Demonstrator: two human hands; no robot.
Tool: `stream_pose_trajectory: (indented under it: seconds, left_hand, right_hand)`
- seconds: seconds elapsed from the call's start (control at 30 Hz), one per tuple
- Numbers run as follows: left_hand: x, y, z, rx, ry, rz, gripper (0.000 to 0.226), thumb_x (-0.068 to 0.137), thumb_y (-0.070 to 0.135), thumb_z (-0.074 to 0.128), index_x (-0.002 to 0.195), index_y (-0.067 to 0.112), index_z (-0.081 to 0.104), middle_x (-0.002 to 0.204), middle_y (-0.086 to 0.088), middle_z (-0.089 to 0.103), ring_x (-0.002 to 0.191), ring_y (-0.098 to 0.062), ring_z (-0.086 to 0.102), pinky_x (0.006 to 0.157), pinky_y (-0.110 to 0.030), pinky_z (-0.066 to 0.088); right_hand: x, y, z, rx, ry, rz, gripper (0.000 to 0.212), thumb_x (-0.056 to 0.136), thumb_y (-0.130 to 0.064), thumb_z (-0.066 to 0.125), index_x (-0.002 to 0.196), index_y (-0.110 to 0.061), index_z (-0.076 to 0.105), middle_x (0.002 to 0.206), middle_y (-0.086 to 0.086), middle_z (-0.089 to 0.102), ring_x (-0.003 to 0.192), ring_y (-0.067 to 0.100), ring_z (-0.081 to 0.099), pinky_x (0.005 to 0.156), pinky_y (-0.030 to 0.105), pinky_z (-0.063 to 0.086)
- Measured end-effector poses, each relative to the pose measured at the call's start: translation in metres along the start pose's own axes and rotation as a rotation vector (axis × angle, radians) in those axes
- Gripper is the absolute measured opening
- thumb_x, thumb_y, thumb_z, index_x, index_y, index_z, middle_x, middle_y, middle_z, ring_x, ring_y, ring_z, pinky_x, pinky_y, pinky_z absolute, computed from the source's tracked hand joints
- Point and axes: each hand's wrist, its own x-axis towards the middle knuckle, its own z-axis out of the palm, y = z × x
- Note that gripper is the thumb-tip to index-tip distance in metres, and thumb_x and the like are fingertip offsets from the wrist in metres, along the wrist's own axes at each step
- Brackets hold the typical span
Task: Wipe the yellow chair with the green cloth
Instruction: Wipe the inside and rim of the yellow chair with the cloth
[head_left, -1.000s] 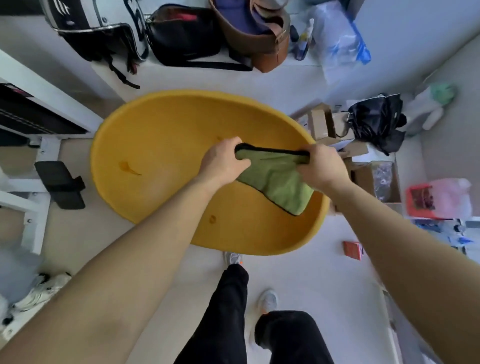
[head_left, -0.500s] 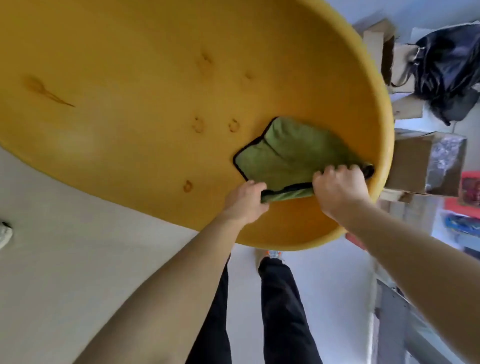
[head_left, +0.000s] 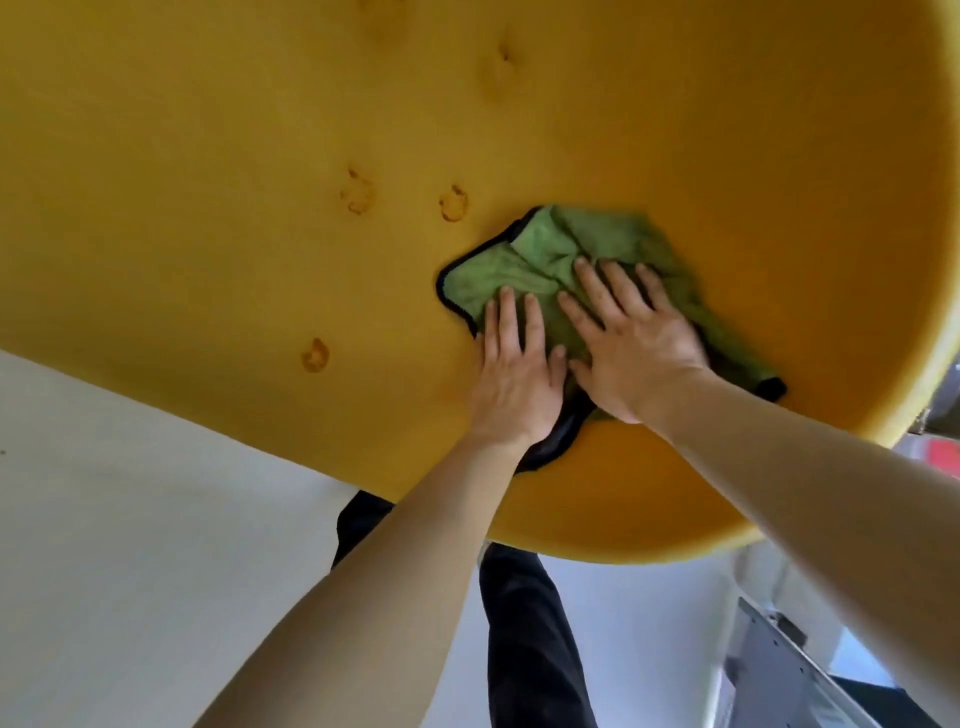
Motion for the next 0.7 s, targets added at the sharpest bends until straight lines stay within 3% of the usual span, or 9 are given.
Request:
stream_pose_trajectory:
  seconds: [0.1, 0.2, 0.33, 0.47, 0.6, 0.7]
  left_hand:
    - [0.052, 0.022, -0.007, -0.033, 0.061, 0.073, 0.066, 0.104, 0.046, 0.021, 0.159, 0.013, 0.002, 0.167, -0.012, -0.008, 0.154, -0.030, -0.004, 0.123, -0.048, 0.008]
    - [0.059, 0.034, -0.003, 0.001, 0.036, 0.076, 0.067, 0.104, 0.045, 0.018, 0.158, 0.012, -0.002, 0.167, -0.014, -0.011, 0.153, -0.032, -0.004, 0.123, -0.051, 0.012]
    - [-0.029, -0.015, 0.003, 0.184, -0.141, 0.051, 0.070, 0.103, 0.050, 0.015, 0.158, 0.011, -0.005, 0.166, -0.017, -0.012, 0.154, -0.032, -0.005, 0.122, -0.050, 0.014]
    - [-0.107, -0.069, -0.012, 0.336, -0.316, 0.015, 0.075, 0.100, 0.057, 0.010, 0.159, 0.010, 0.003, 0.165, -0.019, -0.004, 0.153, -0.034, 0.005, 0.119, -0.052, 0.023]
    - [-0.065, -0.056, -0.020, 0.326, -0.317, 0.055, 0.080, 0.097, 0.061, 0.003, 0.158, 0.010, -0.005, 0.165, -0.021, -0.009, 0.153, -0.035, -0.003, 0.124, -0.048, 0.008]
    - [0.020, -0.011, -0.019, 0.194, -0.223, 0.090, 0.074, 0.101, 0.057, 0.012, 0.156, 0.014, -0.015, 0.165, -0.015, -0.019, 0.152, -0.031, -0.014, 0.124, -0.047, 0.000]
  right_hand:
    - [0.026, 0.042, -0.013, -0.091, 0.139, 0.176, 0.075, 0.098, -0.058, 0.012, 0.158, -0.021, -0.013, 0.164, 0.011, -0.026, 0.152, 0.032, -0.012, 0.120, 0.052, -0.009]
    - [0.018, 0.042, -0.015, -0.123, 0.102, 0.220, 0.074, 0.099, -0.054, 0.010, 0.158, -0.015, -0.013, 0.163, 0.016, -0.026, 0.152, 0.035, -0.015, 0.119, 0.055, -0.009]
    - [-0.038, -0.023, -0.002, 0.088, -0.103, 0.047, 0.072, 0.102, -0.050, 0.014, 0.158, -0.013, -0.013, 0.160, 0.020, -0.029, 0.150, 0.039, -0.020, 0.118, 0.057, -0.010]
    - [-0.075, -0.081, 0.006, 0.271, -0.273, -0.159, 0.072, 0.102, -0.052, 0.017, 0.158, -0.020, -0.013, 0.157, 0.013, -0.038, 0.148, 0.036, -0.028, 0.117, 0.057, -0.016]
    - [-0.036, -0.031, -0.001, 0.122, -0.175, -0.184, 0.073, 0.098, -0.065, 0.016, 0.157, -0.035, -0.015, 0.162, 0.003, -0.029, 0.152, 0.030, -0.018, 0.118, 0.057, -0.011]
    - [0.003, 0.027, -0.010, -0.027, -0.059, 0.046, 0.076, 0.095, -0.067, 0.013, 0.156, -0.033, -0.018, 0.164, 0.003, -0.026, 0.153, 0.029, -0.015, 0.117, 0.054, -0.013]
